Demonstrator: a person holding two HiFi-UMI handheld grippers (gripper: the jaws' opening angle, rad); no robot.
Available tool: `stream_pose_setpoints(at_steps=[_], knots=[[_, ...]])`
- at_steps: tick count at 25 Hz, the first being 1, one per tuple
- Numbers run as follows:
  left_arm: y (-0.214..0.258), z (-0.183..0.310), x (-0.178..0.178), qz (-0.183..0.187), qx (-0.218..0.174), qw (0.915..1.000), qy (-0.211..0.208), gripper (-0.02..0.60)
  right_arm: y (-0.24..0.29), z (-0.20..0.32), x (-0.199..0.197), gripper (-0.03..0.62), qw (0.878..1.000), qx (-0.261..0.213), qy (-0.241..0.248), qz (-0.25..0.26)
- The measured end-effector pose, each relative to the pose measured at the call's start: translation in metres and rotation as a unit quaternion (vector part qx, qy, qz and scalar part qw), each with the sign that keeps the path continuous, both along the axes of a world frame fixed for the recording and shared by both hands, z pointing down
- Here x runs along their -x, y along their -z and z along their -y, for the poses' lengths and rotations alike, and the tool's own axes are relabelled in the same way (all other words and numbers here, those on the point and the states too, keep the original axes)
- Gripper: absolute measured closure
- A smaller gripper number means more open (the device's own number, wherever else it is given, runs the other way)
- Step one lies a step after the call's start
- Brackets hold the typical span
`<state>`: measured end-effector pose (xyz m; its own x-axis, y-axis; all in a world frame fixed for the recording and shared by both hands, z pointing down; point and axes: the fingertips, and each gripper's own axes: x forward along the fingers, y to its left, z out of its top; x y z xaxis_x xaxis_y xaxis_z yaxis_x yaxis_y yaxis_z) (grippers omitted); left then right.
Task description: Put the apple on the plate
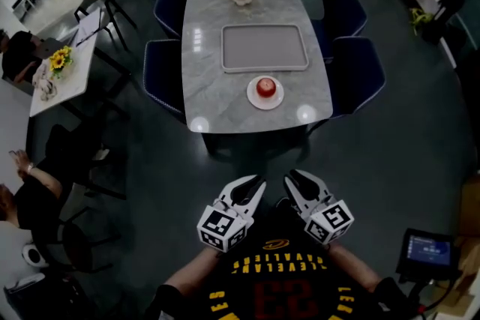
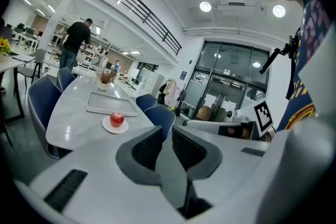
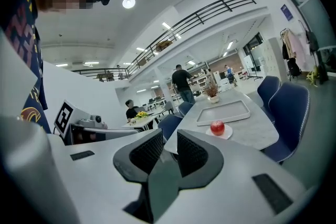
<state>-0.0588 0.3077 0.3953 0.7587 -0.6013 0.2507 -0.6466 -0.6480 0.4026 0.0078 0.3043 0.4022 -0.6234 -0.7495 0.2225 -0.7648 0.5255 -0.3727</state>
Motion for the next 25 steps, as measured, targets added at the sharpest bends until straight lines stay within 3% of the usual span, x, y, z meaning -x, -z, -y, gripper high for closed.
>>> stream_pose_setpoints(at_steps=[7,19,25], knots=[[-0.004,0.013,0.012,0.005,0.014,0.9999,0.004,0.532,-0.006,0.008,0.010,0.524,1.000,0.025,0.004,0.004],[-0.032,0.153,-0.034,0.038,0.039,0.9976,0.044,0.532,-0.023,0.159,-0.033,0.525,0.998,0.033,0.050,0.022],[-0.048,0.196,-0.054,0.024,0.096,0.9921,0.077,0.532,-0.038,0.203,-0.063,0.525,0.994,0.079,0.058,0.047]])
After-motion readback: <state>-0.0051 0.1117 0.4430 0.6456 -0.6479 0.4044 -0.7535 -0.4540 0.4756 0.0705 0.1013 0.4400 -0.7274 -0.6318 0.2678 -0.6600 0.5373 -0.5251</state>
